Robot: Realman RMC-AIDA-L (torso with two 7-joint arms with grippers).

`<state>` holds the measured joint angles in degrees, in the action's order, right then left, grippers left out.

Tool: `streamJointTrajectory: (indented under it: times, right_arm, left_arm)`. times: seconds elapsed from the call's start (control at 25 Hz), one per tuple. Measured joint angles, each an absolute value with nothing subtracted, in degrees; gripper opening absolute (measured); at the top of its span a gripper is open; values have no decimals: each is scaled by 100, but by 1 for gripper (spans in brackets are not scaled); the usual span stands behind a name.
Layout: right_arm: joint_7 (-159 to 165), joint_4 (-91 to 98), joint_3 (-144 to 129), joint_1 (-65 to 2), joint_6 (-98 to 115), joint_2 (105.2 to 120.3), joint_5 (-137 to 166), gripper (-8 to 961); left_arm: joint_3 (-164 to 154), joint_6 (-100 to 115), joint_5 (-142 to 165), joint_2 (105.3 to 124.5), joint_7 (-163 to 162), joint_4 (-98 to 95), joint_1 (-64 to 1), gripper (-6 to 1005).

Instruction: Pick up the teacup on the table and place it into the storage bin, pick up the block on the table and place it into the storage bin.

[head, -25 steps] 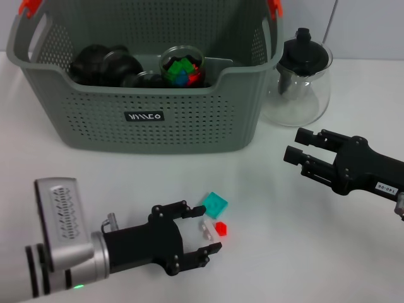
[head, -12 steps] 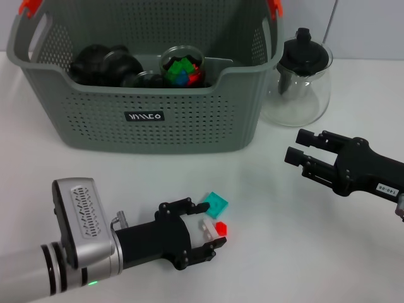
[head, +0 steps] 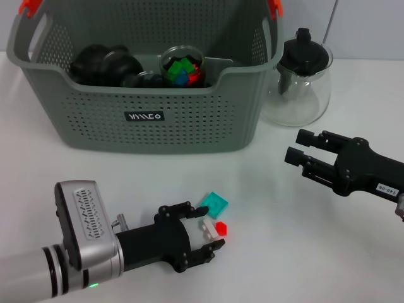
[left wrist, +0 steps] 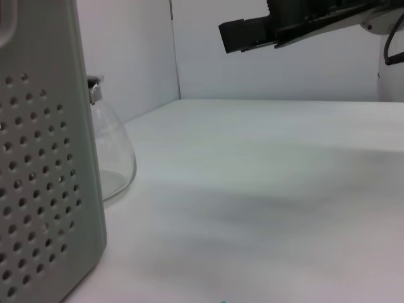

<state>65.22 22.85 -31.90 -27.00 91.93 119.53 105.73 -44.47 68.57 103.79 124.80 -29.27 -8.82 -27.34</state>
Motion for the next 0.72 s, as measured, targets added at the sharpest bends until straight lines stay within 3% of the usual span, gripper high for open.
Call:
streamJointTrajectory:
  times: [0.32, 0.52, 0.72]
  right_arm:
    - [6522, 2285, -3190, -2674, 9193, 11953, 10573, 558]
    - [6522, 2285, -3190, -2657, 9193, 11953, 10573, 558]
    - [6522, 2285, -3190, -2640, 9200, 11945, 10574, 557]
  left_arm:
    - [-4445, 6714, 10339, 12480, -2962, -878, -2788, 605]
    - [-4441, 6989, 10332, 12454, -2993, -972, -2728, 416]
    - [-4436, 8083, 10368, 12393, -3777, -2103, -2154, 429]
